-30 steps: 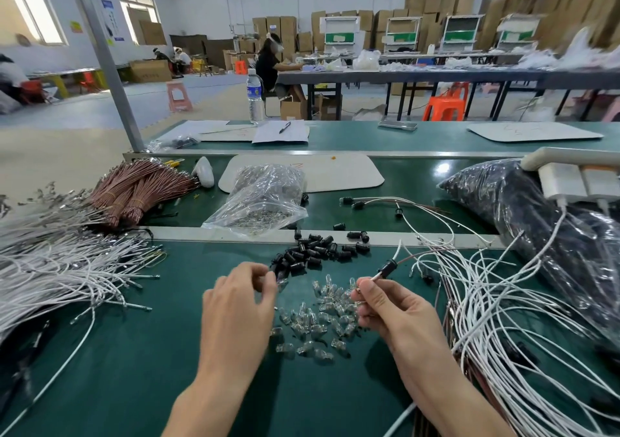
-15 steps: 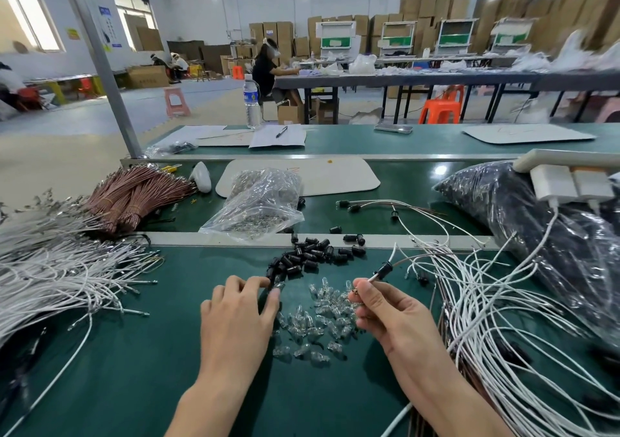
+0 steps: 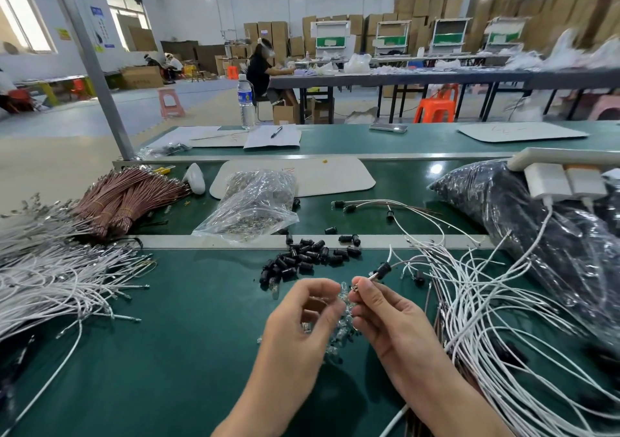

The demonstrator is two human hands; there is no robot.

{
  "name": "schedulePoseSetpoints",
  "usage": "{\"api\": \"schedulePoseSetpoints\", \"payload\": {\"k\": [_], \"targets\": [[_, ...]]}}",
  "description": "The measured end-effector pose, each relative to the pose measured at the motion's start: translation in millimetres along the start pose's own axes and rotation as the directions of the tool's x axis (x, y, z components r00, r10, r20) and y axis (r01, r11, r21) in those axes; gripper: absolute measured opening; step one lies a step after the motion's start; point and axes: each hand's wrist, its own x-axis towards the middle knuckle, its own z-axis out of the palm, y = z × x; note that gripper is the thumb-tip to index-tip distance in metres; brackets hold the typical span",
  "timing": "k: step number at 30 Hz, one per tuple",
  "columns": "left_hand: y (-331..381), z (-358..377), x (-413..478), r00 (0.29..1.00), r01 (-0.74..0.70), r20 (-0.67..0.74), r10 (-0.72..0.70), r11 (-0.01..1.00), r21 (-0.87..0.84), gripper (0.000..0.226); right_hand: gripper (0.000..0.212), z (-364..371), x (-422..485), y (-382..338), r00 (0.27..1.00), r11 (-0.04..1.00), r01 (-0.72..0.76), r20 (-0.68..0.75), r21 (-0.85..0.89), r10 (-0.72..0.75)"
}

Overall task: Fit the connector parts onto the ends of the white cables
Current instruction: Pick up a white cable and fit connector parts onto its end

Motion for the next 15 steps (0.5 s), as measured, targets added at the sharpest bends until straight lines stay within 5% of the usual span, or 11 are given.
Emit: {"api": "schedulePoseSetpoints", "payload": {"k": [4, 15], "targets": [[-2.3, 5.3, -3.5, 0.999, 0.036, 0.009, -0.036, 0.996, -0.084, 0.030, 0.024, 0.0, 0.3, 0.1, 1.000, 0.999, -0.022, 0.004, 0.038, 0.022], [-3.8, 7.0, -4.5, 0.997, 0.040, -0.061, -0.049, 0.990, -0.135, 0.012, 0.024, 0.4, 1.1, 2.0, 1.000, 1.000, -0.028, -0.007, 0.014, 0.028]]}}
